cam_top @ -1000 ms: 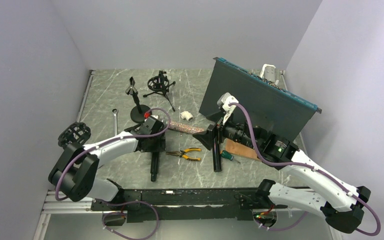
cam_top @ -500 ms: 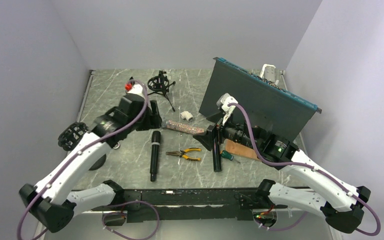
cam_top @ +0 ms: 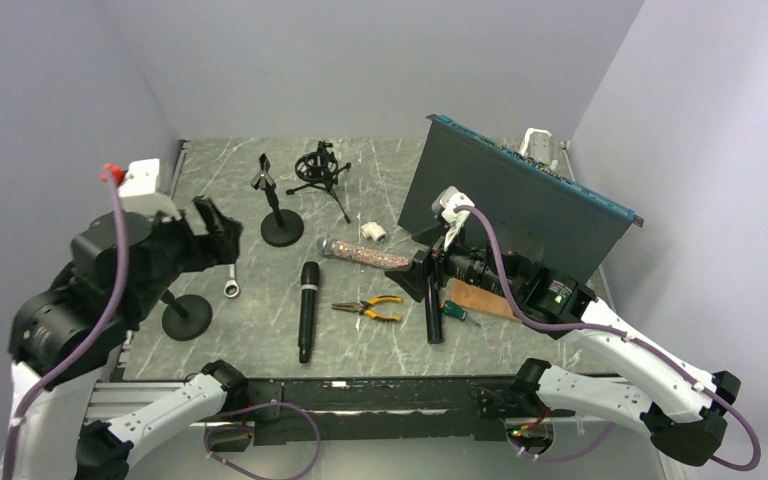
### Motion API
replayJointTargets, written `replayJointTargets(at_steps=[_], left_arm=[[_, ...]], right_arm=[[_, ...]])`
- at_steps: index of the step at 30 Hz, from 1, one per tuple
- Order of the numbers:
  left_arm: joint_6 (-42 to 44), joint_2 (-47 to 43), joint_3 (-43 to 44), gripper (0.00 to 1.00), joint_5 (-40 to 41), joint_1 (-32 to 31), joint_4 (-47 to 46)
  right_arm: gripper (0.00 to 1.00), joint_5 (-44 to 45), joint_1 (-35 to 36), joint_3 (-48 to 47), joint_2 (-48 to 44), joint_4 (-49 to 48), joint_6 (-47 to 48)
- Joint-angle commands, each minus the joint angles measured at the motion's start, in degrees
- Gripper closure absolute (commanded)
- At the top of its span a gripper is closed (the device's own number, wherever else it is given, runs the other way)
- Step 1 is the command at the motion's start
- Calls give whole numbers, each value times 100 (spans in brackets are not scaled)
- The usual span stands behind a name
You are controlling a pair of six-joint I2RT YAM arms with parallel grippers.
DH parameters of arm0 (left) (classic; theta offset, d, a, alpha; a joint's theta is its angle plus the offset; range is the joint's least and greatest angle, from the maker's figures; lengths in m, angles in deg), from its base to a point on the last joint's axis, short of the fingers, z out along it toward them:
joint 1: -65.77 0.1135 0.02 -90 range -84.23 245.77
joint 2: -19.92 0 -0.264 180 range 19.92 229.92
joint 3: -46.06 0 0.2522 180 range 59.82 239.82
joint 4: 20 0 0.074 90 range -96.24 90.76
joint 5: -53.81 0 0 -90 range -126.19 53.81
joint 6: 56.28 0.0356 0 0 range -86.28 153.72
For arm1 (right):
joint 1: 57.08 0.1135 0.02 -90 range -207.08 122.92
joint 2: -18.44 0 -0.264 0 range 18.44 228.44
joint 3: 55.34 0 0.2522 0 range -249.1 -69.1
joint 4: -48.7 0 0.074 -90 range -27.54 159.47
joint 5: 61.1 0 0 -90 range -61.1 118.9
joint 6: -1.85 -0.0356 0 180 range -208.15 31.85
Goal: Remove the microphone from the stand
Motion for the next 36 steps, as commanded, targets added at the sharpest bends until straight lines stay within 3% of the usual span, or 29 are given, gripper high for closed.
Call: replayJointTargets(at_steps=[1, 7, 17, 20, 23, 26, 30, 36], left_arm=[[292, -5, 603, 7, 1163, 35, 1346], [-429, 60, 1154, 6, 2058, 28, 2461], [-847, 207, 753, 2, 2480, 377, 2470], [-292, 315, 469, 2, 2182, 1088, 1961], [581, 343, 176, 2, 804, 2746, 881], [753, 673, 195, 1, 185, 3695, 582], [486, 996, 282, 1, 129, 4135, 376], [-121, 966, 147, 1, 490, 4210, 3]], right_arm=[[6, -229, -12, -178, -34, -243, 31], [6, -547, -14, -251, 128, -315, 153], [5, -943, -8, -82, 143, -537, 15], [6, -942, -12, -57, 114, -486, 18], [5, -936, -18, -25, 78, -495, 15], [5, -925, -10, -70, 107, -441, 22], [5, -945, -11, -149, 169, -356, 0], [5, -978, -13, -508, 424, -21, 8]])
